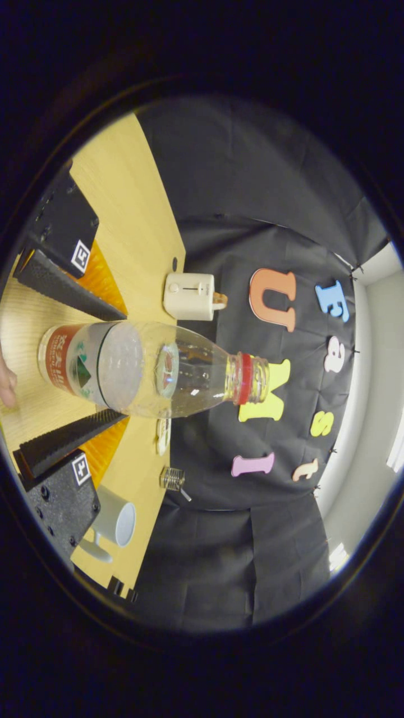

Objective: Take the bottle from table, then pour the juice into the cup, finally place the bottle on the coaster

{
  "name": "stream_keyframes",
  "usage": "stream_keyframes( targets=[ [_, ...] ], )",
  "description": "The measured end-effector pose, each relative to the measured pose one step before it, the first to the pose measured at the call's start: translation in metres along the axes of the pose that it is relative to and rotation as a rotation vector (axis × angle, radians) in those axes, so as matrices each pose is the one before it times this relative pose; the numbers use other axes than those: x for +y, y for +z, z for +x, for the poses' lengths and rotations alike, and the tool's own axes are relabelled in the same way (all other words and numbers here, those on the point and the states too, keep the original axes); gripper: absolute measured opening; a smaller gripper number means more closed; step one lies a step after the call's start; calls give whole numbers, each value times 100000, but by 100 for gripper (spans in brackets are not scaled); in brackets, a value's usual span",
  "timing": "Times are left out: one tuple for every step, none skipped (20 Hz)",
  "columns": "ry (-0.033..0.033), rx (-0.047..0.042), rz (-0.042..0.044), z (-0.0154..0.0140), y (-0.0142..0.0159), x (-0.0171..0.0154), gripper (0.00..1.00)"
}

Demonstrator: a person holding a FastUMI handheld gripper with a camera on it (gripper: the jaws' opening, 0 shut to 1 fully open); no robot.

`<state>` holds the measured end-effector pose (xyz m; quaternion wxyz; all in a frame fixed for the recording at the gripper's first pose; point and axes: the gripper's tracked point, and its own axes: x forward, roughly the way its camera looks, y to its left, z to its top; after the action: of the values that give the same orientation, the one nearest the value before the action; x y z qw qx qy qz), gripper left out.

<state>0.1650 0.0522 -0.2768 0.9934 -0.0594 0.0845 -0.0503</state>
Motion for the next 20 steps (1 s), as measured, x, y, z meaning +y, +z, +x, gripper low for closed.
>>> stream_keyframes(
  targets=[
    [982,1077,1348,-113,48,226,94],
    [313,919,1110,374,-165,1,88],
    [-27,1074,908,-130,78,-114,82],
    [318,1050,1178,-258,15,-177,81],
    [987,1028,1496,-320,159,124,80],
    [513,749,1723,-311,243,-42,80],
    [982,473,2193,-326,498,52,80],
    [1429,465,2412,-351,440,257,80],
    [1273,431,2287,-182,547,251,80],
    [1832,764,1657,-330,448,237,80],
    [1567,639,1803,-275,593,199,80],
    [870,517,1678,-218,521,-107,80],
    [384,471,1293,-227,589,-114,80],
    [109,757,1606,-263,328,-210,80],
    [398,429,2270,-152,467,-91,80],
    [572,166,2443,-211,355,101,80],
    [1025,1050,2750,-150,163,105,80],
    [1431,1002,3085,-106,-114,151,80],
    [1814,425,3707,-93,75,261,80],
    [1756,1208,3700,-41,-71,205,80]
  ],
)
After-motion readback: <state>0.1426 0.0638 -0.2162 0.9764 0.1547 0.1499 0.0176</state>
